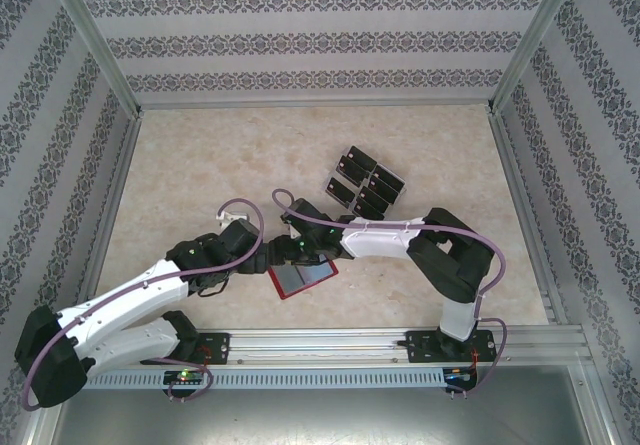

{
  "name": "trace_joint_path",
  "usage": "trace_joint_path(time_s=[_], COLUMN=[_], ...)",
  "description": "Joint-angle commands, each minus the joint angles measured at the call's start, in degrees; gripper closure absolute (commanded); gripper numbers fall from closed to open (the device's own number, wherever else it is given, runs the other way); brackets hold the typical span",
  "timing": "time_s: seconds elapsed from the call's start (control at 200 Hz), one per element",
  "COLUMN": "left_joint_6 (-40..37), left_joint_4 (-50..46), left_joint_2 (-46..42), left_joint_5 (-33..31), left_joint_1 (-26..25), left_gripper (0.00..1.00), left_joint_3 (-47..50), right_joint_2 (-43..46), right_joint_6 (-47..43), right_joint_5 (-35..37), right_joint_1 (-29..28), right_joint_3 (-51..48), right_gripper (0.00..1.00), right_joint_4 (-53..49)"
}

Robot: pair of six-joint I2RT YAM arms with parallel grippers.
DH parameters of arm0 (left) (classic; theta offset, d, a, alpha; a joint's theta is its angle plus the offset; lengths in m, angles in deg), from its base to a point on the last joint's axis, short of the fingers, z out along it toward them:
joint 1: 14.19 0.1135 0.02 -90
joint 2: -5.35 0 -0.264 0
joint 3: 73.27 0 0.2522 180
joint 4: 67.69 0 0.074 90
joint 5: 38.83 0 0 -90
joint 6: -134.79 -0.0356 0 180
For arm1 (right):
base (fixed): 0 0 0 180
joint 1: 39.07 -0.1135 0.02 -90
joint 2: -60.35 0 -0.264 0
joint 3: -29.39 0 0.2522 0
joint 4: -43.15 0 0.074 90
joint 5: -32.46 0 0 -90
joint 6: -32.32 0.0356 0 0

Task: Put the credit cards into the card holder

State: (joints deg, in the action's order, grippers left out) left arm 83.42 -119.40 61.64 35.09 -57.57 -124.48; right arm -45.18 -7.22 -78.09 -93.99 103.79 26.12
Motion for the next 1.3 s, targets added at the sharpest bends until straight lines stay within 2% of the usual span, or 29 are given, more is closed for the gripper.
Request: trace_joint_path(time_s=[0.0, 0.265, 0.415, 0.615, 1.034, 1.294], left_joint_6=[2.54, 3.21, 3.96, 4.71, 3.57, 1.60], left_joint_4=[3.51, 6.14, 9.60, 12.04, 14.72, 16.42], left_joint_2=[0.03, 2.42, 6.68, 12.33, 20.22, 24.95], left_joint_5=[-0.05, 3.31, 6.34, 6.93, 6.23, 4.94], left_joint_1=[0.48, 0.48, 0.35, -0.30, -0.66, -0.49], left_gripper=[0.00, 0.00, 0.00, 0.00, 0.00, 0.00], left_joint_3=[-0.10, 1.17, 2.03, 2.81, 3.83, 2.77], right_joint_2=[3.13, 9.97, 12.53, 14.04, 22.34, 28.70], right_joint_6=[-0.93, -1.91, -3.39, -6.05, -7.60, -8.40], right_joint_5=[-1.73, 1.62, 4.61, 9.03, 9.45, 10.53], right_joint_1=[-1.61, 1.57, 3.12, 4.78, 11.02, 18.31], right_joint_3=[2.76, -3.77, -8.14, -11.07, -12.04, -13.13], right_gripper=[0.36, 0.38, 0.46, 0.55, 0.53, 0.52], right_joint_4=[0.67, -0.96, -2.42, -5.59, -8.77, -11.69])
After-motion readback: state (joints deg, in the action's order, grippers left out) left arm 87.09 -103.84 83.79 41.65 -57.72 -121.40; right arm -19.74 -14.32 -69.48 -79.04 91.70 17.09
